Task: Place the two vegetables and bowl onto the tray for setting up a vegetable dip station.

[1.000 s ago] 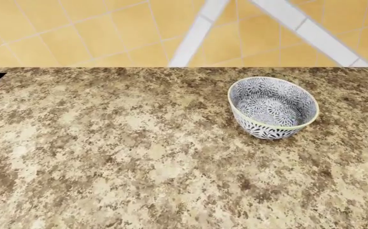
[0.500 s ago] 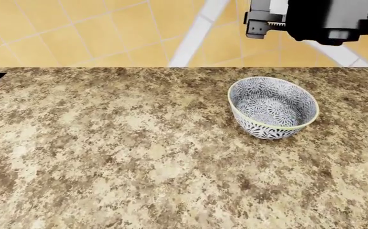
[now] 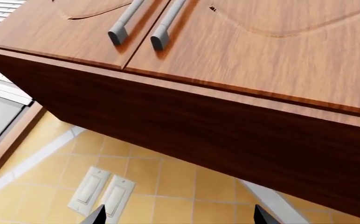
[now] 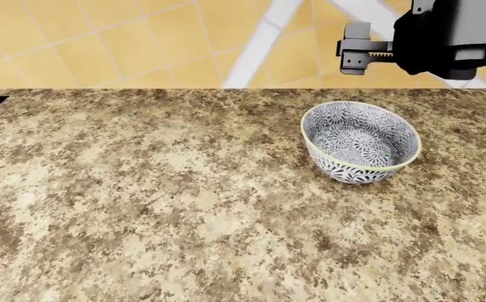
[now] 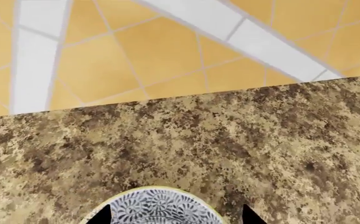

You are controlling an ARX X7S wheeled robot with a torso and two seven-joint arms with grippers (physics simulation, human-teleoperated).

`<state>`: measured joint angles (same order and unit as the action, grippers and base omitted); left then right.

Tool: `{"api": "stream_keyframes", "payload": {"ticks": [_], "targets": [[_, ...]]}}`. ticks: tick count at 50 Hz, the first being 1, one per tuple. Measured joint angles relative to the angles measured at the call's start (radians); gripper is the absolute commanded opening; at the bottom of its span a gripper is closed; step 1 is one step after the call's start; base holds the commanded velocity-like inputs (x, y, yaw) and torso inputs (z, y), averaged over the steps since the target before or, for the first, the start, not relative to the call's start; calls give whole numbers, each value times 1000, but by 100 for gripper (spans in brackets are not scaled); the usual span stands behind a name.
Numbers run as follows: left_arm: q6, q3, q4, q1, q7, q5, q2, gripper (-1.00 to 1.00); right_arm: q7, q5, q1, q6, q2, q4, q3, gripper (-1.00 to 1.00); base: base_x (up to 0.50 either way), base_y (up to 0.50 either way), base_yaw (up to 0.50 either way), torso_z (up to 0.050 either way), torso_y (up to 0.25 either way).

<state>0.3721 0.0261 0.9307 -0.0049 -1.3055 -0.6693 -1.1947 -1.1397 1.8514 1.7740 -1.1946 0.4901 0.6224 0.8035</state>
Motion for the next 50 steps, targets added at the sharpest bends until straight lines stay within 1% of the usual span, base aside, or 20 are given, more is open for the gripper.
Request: {"api": "stream_keyframes", "payload": {"ticks": [7, 19, 34, 50], "targets": [[-6, 1, 2, -4, 3, -2, 3, 100, -60, 35, 4, -24, 21, -8, 3, 100, 0, 0, 0, 0, 0], [-16, 1, 5, -11, 7, -5, 8, 100, -204, 158, -26, -37, 76, -66, -10, 100, 0, 0, 0, 0, 0], [-26, -2, 8, -14, 11, -7, 13, 100, -301, 283, -115, 15, 150, -143, -35, 100, 0, 0, 0, 0, 0], [-34, -3, 11, -18, 18, -10, 20, 100, -363, 368, -175, 39, 202, -196, 3, 100, 0, 0, 0, 0, 0]]}}
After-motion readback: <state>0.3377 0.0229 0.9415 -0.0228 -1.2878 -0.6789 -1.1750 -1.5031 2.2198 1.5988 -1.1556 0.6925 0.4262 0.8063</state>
